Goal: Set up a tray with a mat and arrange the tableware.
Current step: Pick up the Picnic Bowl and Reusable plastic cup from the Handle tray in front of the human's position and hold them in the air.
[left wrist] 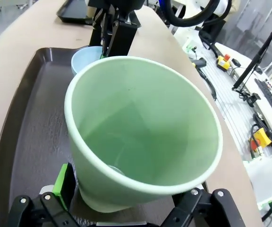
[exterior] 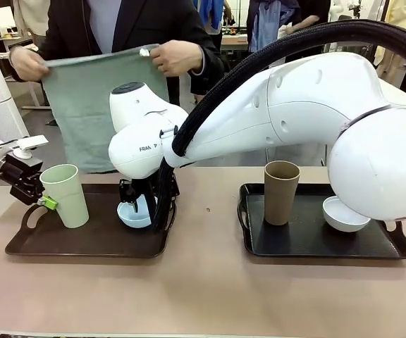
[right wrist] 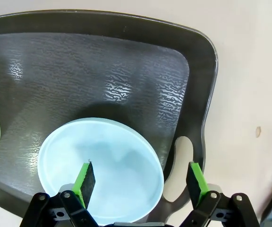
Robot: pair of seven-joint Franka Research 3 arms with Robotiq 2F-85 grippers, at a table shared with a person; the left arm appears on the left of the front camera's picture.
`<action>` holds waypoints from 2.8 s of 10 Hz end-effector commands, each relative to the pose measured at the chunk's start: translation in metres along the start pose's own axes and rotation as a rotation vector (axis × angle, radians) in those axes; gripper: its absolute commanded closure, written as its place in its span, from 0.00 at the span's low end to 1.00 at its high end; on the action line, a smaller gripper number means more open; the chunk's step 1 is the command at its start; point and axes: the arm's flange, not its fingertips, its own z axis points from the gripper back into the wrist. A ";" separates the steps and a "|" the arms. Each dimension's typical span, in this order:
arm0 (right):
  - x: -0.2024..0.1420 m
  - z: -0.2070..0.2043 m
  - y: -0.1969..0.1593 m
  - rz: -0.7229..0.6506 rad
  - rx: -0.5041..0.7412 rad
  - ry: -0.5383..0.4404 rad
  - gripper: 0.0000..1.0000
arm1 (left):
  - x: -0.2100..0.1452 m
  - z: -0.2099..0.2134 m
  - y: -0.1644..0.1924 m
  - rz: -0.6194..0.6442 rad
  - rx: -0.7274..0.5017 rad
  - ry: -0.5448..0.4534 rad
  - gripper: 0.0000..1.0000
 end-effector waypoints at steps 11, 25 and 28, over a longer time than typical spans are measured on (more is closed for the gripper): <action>-0.003 -0.001 -0.006 0.064 0.096 0.000 0.98 | -0.005 -0.008 0.004 -0.048 -0.015 -0.042 1.00; -0.060 0.135 -0.032 0.055 0.091 -0.236 1.00 | 0.104 0.074 -0.080 -0.344 0.094 -0.052 1.00; -0.091 0.187 -0.045 0.026 0.088 -0.328 1.00 | 0.143 0.080 -0.094 -0.360 0.084 -0.004 1.00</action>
